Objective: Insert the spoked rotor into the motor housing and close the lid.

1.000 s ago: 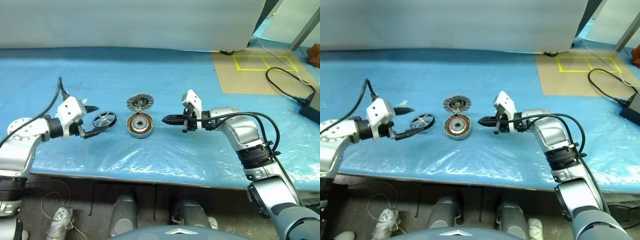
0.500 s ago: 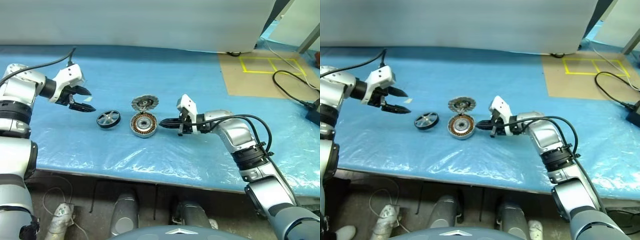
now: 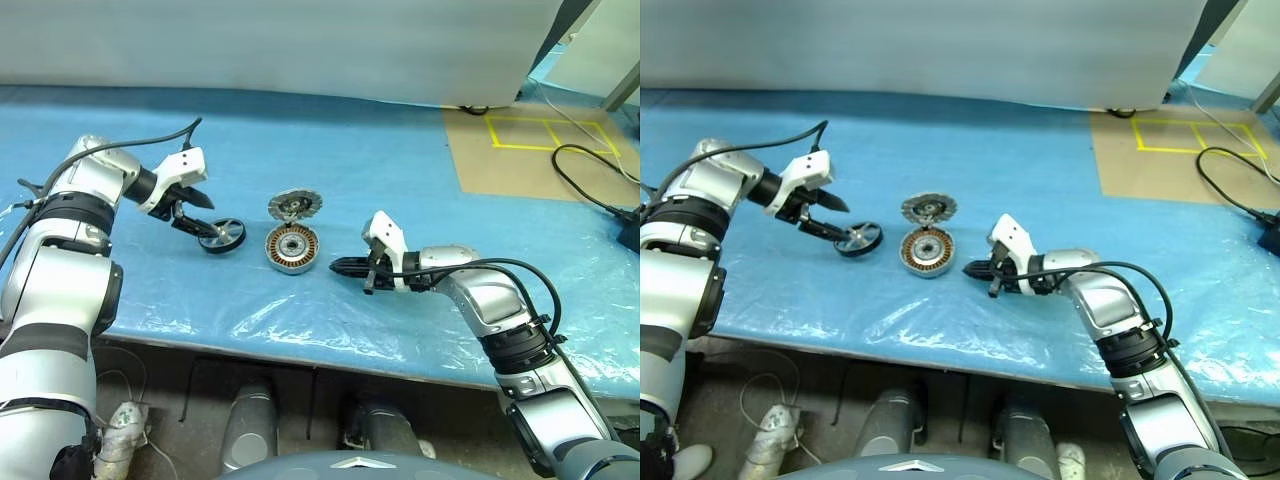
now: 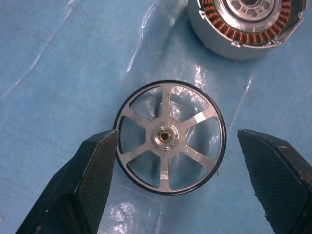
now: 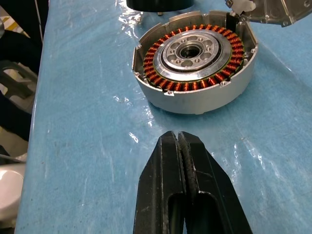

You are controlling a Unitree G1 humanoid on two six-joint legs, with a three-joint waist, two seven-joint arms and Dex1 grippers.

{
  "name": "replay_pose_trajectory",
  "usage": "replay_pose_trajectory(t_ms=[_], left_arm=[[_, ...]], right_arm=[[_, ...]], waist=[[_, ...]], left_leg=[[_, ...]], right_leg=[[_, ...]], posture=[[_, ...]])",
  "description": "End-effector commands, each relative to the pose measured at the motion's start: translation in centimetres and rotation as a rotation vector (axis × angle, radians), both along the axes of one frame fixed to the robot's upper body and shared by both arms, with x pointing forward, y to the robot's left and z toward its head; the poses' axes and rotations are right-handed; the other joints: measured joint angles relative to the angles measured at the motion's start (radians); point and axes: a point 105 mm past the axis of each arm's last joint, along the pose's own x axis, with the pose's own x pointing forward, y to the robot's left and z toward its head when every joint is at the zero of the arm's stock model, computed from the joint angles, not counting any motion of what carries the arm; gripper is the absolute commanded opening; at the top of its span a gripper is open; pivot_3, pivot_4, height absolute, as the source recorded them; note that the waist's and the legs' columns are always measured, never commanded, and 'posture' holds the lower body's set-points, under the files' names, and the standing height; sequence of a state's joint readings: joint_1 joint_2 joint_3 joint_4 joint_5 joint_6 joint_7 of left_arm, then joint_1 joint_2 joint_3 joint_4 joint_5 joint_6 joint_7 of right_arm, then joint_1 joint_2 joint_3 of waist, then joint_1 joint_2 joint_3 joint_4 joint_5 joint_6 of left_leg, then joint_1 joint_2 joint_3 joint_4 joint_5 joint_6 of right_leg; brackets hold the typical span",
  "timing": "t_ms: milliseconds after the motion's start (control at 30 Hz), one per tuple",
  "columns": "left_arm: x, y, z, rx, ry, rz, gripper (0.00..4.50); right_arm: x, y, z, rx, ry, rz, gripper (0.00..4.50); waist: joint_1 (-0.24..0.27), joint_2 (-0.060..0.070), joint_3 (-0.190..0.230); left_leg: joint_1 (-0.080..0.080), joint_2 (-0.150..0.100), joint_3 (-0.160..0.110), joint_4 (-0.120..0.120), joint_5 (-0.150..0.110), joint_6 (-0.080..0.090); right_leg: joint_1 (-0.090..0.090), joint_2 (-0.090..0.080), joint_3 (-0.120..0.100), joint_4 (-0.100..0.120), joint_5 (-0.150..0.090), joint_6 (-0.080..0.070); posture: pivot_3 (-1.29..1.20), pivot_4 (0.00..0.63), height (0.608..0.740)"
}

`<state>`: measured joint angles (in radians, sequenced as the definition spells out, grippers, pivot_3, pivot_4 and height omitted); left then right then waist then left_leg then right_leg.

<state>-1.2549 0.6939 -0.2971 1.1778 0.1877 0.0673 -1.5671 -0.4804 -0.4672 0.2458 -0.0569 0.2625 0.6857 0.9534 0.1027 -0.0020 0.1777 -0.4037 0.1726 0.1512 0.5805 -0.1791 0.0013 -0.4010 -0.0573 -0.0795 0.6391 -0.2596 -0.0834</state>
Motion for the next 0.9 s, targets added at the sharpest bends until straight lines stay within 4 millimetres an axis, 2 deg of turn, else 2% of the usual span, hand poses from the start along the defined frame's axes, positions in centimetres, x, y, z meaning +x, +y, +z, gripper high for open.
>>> replay_pose_trajectory(t_ms=[33,133,367,500,767,900], left_arm=[[0.2,-0.5,2.3,0.036,-0.003,-0.007,4.13],[0.3,-0.6,2.1,0.129,0.036,0.001,4.13],[-0.3,-0.3,-0.8,0.337,0.138,-0.035,4.13],[-0.2,-1.3,-1.3,0.334,0.146,-0.063,4.13],[-0.3,-1.2,-3.0,0.351,0.15,-0.069,4.13],[-0.4,-0.8,-3.2,0.374,0.144,-0.084,4.13]], right_arm=[[0.3,0.6,1.5,0.028,-0.047,0.014,0.03],[0.5,0.9,1.3,0.02,-0.047,0.023,0.03],[0.6,1.7,0.9,0.015,-0.03,0.062,0.03],[0.9,1.7,0.6,0.003,-0.033,0.072,0.03],[1.0,1.2,-0.4,-0.011,-0.036,0.062,0.03],[1.0,0.7,-0.7,-0.025,-0.039,0.051,0.03]], waist=[[0.0,0.0,0.0],[0.0,0.0,0.0],[-0.005,0.0,0.0],[-0.003,-0.001,0.0],[-0.004,-0.001,0.0],[-0.003,-0.001,0.0]], left_leg=[[0.0,0.0,0.0,0.0,0.0,0.0],[0.0,0.0,0.0,-0.001,0.002,0.003],[0.0,0.0,0.0,-0.001,0.002,0.003],[0.0,0.0,-0.001,-0.001,0.002,0.003],[0.0,0.0,-0.001,0.0,0.002,0.003],[0.0,0.0,-0.001,0.0,0.002,0.003]], right_leg=[[0.0,0.0,0.0,0.0,0.0,0.0],[0.0,0.0,0.0,0.0,0.0,0.0],[0.0,0.0,-0.001,0.0,0.0,0.0],[0.0,0.0,-0.001,0.0,0.0,0.0],[0.0,0.0,-0.001,0.0,0.0,0.0],[0.0,0.0,-0.001,0.0,0.0,0.0]], posture=[[0.0,0.15,0.74],[0.0,0.15,0.74],[0.0,0.15,0.74],[0.0,0.15,0.74],[0.0,0.15,0.74],[0.0,0.15,0.74]])
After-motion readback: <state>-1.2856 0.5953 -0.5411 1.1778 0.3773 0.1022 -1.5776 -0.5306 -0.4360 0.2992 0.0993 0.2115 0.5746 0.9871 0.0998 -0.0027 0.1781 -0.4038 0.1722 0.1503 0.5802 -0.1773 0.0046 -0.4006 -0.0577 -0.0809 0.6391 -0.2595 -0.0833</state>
